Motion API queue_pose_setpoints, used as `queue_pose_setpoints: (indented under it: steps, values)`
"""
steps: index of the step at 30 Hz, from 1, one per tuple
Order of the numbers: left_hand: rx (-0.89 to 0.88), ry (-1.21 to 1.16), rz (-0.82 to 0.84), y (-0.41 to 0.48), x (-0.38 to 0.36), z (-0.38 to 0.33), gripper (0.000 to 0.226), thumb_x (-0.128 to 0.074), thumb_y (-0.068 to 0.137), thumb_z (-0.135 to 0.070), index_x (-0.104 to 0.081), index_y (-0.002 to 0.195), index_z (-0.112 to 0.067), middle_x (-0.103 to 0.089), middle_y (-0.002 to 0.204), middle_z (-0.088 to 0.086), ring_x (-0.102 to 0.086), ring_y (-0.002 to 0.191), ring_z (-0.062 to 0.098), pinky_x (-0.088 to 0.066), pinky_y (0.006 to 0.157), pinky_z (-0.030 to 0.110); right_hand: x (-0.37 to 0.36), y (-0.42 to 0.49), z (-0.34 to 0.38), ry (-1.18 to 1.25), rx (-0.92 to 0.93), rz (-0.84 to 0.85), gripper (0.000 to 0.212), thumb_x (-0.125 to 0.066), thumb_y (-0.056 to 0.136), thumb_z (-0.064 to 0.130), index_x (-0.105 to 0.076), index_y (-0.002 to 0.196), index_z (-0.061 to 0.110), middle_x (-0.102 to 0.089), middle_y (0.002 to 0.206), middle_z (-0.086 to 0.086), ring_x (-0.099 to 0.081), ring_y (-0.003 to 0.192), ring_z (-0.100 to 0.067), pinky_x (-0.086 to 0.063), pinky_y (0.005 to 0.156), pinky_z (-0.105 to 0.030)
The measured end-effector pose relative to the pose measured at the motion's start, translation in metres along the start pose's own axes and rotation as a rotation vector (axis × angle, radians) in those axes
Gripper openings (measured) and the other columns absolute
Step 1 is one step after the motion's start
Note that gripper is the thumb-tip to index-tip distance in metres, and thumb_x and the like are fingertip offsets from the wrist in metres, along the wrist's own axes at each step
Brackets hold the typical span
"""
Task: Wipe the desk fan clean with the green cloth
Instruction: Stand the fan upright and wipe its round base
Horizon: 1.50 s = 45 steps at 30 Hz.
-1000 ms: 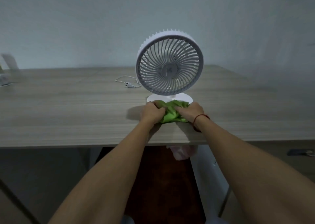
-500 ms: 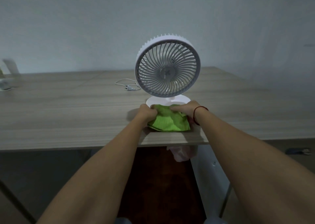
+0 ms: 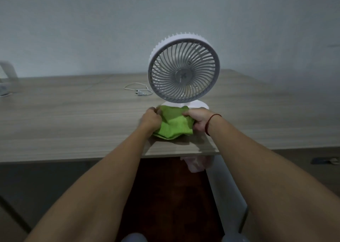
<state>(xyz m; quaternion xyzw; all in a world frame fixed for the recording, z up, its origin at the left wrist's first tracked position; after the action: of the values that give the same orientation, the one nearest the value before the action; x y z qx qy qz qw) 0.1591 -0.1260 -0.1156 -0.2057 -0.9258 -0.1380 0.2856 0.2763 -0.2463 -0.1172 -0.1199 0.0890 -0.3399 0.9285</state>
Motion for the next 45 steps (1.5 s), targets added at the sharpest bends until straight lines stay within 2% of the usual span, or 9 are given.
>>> queue_pose_setpoints:
  steps: [8,14,21,28,32,35,39,42,45]
  values:
    - [0.01,0.018,-0.192,0.011,0.129,0.072,0.035,-0.044,0.1,-0.021,-0.056,0.115,0.008,-0.059,0.123,0.029,-0.056,0.115,0.039,-0.045,0.094,0.04,-0.145,0.004,0.004,-0.103,0.128,0.121,0.038,-0.052,0.086,-0.011,-0.051,0.124,-0.013,-0.06,0.123,-0.03,-0.065,0.106,-0.037,-0.049,0.097,-0.053]
    - [0.043,0.08,-0.256,0.018,0.198,0.103,0.038,-0.046,0.1,-0.022,-0.056,0.118,0.009,-0.057,0.126,0.031,-0.054,0.118,0.04,-0.044,0.096,0.04,-0.219,0.003,0.009,-0.109,0.125,0.165,0.021,-0.052,0.084,-0.013,-0.054,0.071,0.004,-0.055,0.071,-0.011,-0.059,0.065,-0.027,-0.053,0.077,-0.043]
    - [0.117,0.106,-0.237,0.033,0.224,0.141,0.041,-0.047,0.099,-0.025,-0.054,0.123,0.007,-0.055,0.13,0.03,-0.052,0.122,0.04,-0.043,0.1,0.041,-0.262,0.015,-0.004,-0.166,0.129,0.147,0.033,-0.059,0.08,-0.011,-0.059,0.113,-0.011,-0.057,0.072,-0.012,-0.062,0.082,-0.027,-0.053,0.089,-0.052]
    - [0.234,0.338,-0.151,0.034,0.223,0.172,0.045,-0.049,0.097,-0.033,-0.054,0.125,0.002,-0.056,0.132,0.023,-0.052,0.123,0.038,-0.042,0.101,0.038,-0.271,0.033,-0.014,-0.452,0.195,0.02,0.029,-0.065,0.074,0.01,-0.062,0.103,0.005,-0.057,0.102,-0.013,-0.057,0.094,-0.021,-0.049,0.081,-0.033]
    - [0.142,0.582,-0.311,0.024,0.237,0.154,0.044,-0.053,0.092,-0.038,-0.05,0.127,-0.01,-0.055,0.13,0.015,-0.054,0.121,0.035,-0.045,0.098,0.043,-0.272,0.024,0.007,-0.742,0.433,-0.09,0.044,-0.059,0.081,0.017,-0.055,0.124,0.011,-0.051,0.132,-0.013,-0.051,0.122,-0.032,-0.043,0.102,-0.035]
    - [-0.024,0.513,-0.284,0.026,0.229,0.14,0.033,-0.05,0.094,-0.026,-0.061,0.121,-0.012,-0.064,0.124,0.012,-0.059,0.115,0.031,-0.048,0.098,0.041,-0.289,0.016,0.007,-0.824,0.563,0.066,0.037,-0.054,0.086,0.007,-0.059,0.123,0.009,-0.057,0.132,-0.014,-0.055,0.121,-0.029,-0.045,0.102,-0.033]
    - [0.036,0.532,-0.049,0.029,0.2,0.164,0.037,-0.04,0.097,-0.018,-0.06,0.125,-0.005,-0.057,0.135,0.019,-0.053,0.124,0.034,-0.043,0.106,0.041,-0.303,0.022,-0.023,-1.121,0.481,0.213,0.022,-0.045,0.093,0.01,-0.061,0.106,0.002,-0.053,0.136,-0.021,-0.051,0.126,-0.033,-0.042,0.101,-0.033]
    - [0.027,0.571,0.001,0.03,0.19,0.174,0.045,-0.029,0.102,-0.018,-0.043,0.141,-0.001,-0.038,0.152,0.019,-0.036,0.141,0.032,-0.029,0.117,0.041,-0.305,0.035,-0.039,-1.347,0.499,0.212,0.05,-0.028,0.099,0.024,-0.036,0.143,0.001,-0.027,0.157,-0.012,-0.021,0.147,-0.025,-0.017,0.121,-0.041]
    - [0.023,0.612,0.026,0.035,0.188,0.177,0.049,-0.025,0.103,-0.02,-0.031,0.148,-0.002,-0.027,0.159,0.015,-0.022,0.148,0.03,-0.018,0.121,0.044,-0.304,0.045,-0.043,-1.433,0.541,0.173,0.056,-0.017,0.1,0.031,-0.018,0.152,0.01,-0.011,0.163,0.001,-0.005,0.151,-0.018,0.003,0.121,-0.048]
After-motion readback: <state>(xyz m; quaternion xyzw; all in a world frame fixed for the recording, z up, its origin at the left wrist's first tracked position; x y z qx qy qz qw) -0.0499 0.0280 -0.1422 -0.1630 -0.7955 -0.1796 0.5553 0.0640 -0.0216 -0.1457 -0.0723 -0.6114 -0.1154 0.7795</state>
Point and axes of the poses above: each hand's wrist, its own y-axis towards the middle knuckle, its own x-axis out of the back of the hand, z = x × y, the point moved 6 cm from there along y, towards the middle knuckle
